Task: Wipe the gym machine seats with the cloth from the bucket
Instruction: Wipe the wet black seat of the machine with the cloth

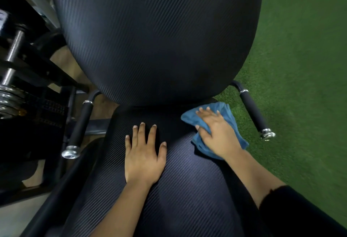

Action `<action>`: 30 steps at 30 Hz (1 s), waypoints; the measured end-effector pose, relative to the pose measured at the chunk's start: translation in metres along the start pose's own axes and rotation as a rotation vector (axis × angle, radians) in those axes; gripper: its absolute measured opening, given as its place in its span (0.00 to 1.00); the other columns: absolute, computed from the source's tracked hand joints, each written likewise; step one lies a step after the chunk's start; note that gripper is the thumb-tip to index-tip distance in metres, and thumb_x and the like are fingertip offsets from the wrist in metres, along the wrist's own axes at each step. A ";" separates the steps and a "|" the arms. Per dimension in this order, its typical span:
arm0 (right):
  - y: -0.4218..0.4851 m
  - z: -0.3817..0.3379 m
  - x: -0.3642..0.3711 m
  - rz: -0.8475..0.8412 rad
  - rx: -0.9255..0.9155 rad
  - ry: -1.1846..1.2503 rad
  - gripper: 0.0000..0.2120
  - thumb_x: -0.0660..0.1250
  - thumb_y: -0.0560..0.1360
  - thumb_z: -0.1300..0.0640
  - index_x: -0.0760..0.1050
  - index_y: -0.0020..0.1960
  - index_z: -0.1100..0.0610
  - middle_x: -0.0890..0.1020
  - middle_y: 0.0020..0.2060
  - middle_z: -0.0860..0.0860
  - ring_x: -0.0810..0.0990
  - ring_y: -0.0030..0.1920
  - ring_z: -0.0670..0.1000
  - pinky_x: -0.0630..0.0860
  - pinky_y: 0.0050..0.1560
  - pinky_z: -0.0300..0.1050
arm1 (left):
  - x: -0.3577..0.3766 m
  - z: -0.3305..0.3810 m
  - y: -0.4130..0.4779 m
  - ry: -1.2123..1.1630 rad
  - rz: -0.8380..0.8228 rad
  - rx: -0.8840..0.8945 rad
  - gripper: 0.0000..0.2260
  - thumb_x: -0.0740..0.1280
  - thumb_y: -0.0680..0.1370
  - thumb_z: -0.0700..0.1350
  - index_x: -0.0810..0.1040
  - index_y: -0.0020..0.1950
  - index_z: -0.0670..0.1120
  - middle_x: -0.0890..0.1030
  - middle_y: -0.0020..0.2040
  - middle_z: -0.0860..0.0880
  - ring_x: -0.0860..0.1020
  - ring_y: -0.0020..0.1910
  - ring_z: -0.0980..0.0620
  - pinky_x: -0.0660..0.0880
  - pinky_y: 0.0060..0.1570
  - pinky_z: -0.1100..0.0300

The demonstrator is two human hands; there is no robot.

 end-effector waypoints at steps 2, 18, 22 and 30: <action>0.017 0.011 -0.001 0.033 0.061 -0.001 0.21 0.63 0.76 0.56 0.71 0.68 0.59 0.73 0.68 0.53 0.63 0.73 0.53 0.53 0.75 0.50 | 0.000 0.000 0.000 -0.002 0.007 -0.001 0.31 0.43 0.76 0.62 0.58 0.76 0.51 0.55 0.77 0.44 0.48 0.77 0.46 0.44 0.74 0.48; 0.034 -0.056 0.048 0.080 0.037 -0.058 0.23 0.63 0.76 0.58 0.69 0.69 0.62 0.70 0.69 0.58 0.63 0.73 0.56 0.47 0.74 0.47 | -0.002 0.002 -0.002 0.021 -0.037 -0.002 0.33 0.39 0.74 0.61 0.53 0.77 0.50 0.51 0.78 0.45 0.45 0.77 0.46 0.42 0.74 0.47; 0.035 -0.064 0.056 0.066 0.011 -0.060 0.23 0.62 0.77 0.57 0.68 0.70 0.61 0.70 0.69 0.57 0.62 0.73 0.55 0.46 0.75 0.47 | -0.001 0.002 -0.001 0.026 -0.048 0.002 0.34 0.38 0.73 0.61 0.52 0.77 0.51 0.50 0.78 0.45 0.44 0.77 0.46 0.41 0.74 0.48; 0.018 -0.021 0.020 0.218 0.160 -0.107 0.22 0.58 0.74 0.53 0.75 0.64 0.60 0.77 0.63 0.56 0.68 0.70 0.56 0.54 0.74 0.57 | -0.002 -0.002 -0.001 -0.004 -0.051 0.010 0.33 0.40 0.74 0.63 0.54 0.77 0.52 0.51 0.78 0.46 0.45 0.77 0.47 0.41 0.74 0.49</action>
Point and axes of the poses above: each hand's wrist, its own y-axis towards the middle knuckle, its own x-axis out of the palm, z = x × y, the point moved 6 cm from there along y, towards the middle knuckle
